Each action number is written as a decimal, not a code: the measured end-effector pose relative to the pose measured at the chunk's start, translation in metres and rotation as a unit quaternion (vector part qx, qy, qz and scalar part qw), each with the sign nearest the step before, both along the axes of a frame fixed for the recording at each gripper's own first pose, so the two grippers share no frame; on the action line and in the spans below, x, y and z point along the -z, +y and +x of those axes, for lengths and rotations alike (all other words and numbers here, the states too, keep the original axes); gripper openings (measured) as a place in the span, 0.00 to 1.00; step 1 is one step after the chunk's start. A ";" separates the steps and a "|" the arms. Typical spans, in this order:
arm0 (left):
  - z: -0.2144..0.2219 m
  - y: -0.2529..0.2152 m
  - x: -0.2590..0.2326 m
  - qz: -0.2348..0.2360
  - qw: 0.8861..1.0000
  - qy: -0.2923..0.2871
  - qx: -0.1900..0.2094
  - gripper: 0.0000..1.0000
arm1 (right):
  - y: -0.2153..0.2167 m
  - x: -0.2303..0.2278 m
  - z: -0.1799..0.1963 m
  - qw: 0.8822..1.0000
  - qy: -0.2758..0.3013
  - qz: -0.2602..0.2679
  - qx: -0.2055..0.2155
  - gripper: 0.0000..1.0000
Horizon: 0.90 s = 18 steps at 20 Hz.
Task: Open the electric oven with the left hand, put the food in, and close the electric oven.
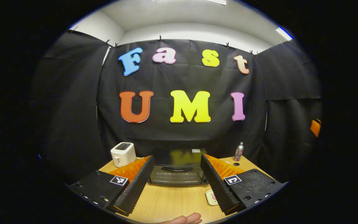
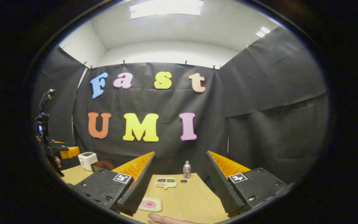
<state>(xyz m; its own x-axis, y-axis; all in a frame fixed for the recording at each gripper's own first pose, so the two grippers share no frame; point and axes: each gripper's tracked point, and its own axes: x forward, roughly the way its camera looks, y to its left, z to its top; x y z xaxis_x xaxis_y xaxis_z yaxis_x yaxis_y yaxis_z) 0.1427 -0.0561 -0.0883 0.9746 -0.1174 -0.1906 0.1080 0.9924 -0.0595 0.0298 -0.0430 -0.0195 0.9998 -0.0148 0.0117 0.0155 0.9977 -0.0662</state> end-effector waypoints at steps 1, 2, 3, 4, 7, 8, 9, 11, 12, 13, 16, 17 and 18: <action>0.014 0.000 0.011 0.011 1.000 0.015 -0.002 0.97 | -0.001 0.003 0.005 1.000 0.002 -0.001 0.001 0.96; 0.029 -0.002 0.025 0.018 0.999 0.031 -0.002 0.96 | -0.004 0.006 0.010 1.000 0.005 -0.002 0.002 0.96; 0.044 -0.005 0.041 0.020 0.999 0.050 -0.001 0.96 | -0.006 0.009 0.014 1.000 0.007 -0.001 0.002 0.96; 0.056 -0.009 0.054 0.022 0.998 0.066 0.001 0.96 | -0.008 0.013 0.018 1.000 0.010 0.000 0.001 0.96; 0.092 -0.017 0.086 0.028 0.994 0.107 0.005 0.97 | -0.015 0.023 0.030 1.000 0.019 0.001 -0.001 0.96; 0.099 -0.023 0.100 0.027 0.992 0.126 0.007 0.97 | -0.018 0.025 0.034 1.000 0.020 0.000 0.000 0.96; 0.108 -0.024 0.109 0.032 0.990 0.138 0.006 0.97 | -0.022 0.027 0.037 1.000 0.021 0.000 0.002 0.96; 0.123 -0.029 0.129 0.040 0.986 0.160 0.010 0.97 | -0.030 0.035 0.043 1.000 0.025 -0.003 0.006 0.96; 0.130 -0.029 0.140 0.043 0.984 0.174 0.007 0.97 | -0.033 0.039 0.045 1.000 0.028 -0.005 0.007 0.96; 0.134 -0.030 0.147 0.043 0.983 0.179 0.006 0.97 | -0.036 0.042 0.048 0.999 0.032 -0.007 0.009 0.96; 0.152 -0.036 0.156 0.036 0.982 0.184 0.009 0.97 | -0.047 0.057 0.052 0.999 0.047 -0.013 0.014 0.96; 0.154 -0.035 0.164 0.040 0.980 0.193 0.007 0.97 | -0.047 0.059 0.052 0.999 0.050 -0.015 0.012 0.96; 0.155 -0.032 0.173 0.047 0.977 0.206 0.000 0.97 | -0.048 0.060 0.052 0.998 0.051 -0.018 0.011 0.97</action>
